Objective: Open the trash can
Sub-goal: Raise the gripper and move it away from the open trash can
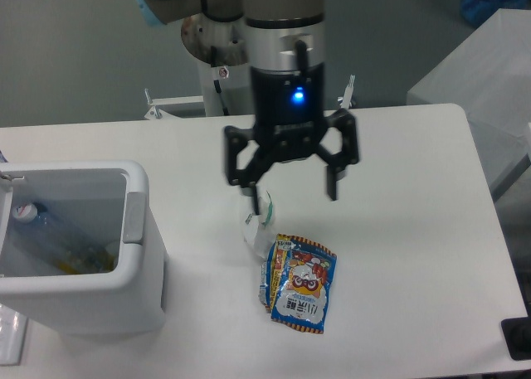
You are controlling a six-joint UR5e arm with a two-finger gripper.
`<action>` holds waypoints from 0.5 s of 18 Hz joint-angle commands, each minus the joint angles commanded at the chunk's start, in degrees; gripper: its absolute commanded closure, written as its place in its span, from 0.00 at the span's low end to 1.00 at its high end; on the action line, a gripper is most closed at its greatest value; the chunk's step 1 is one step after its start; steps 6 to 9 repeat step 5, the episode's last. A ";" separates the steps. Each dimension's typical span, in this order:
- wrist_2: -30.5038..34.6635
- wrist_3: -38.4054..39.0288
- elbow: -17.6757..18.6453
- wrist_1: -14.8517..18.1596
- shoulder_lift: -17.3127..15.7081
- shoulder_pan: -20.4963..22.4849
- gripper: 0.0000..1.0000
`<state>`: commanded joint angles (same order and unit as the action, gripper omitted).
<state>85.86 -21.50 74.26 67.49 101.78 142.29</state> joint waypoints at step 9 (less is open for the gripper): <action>3.17 -7.33 1.32 0.98 0.09 1.32 0.00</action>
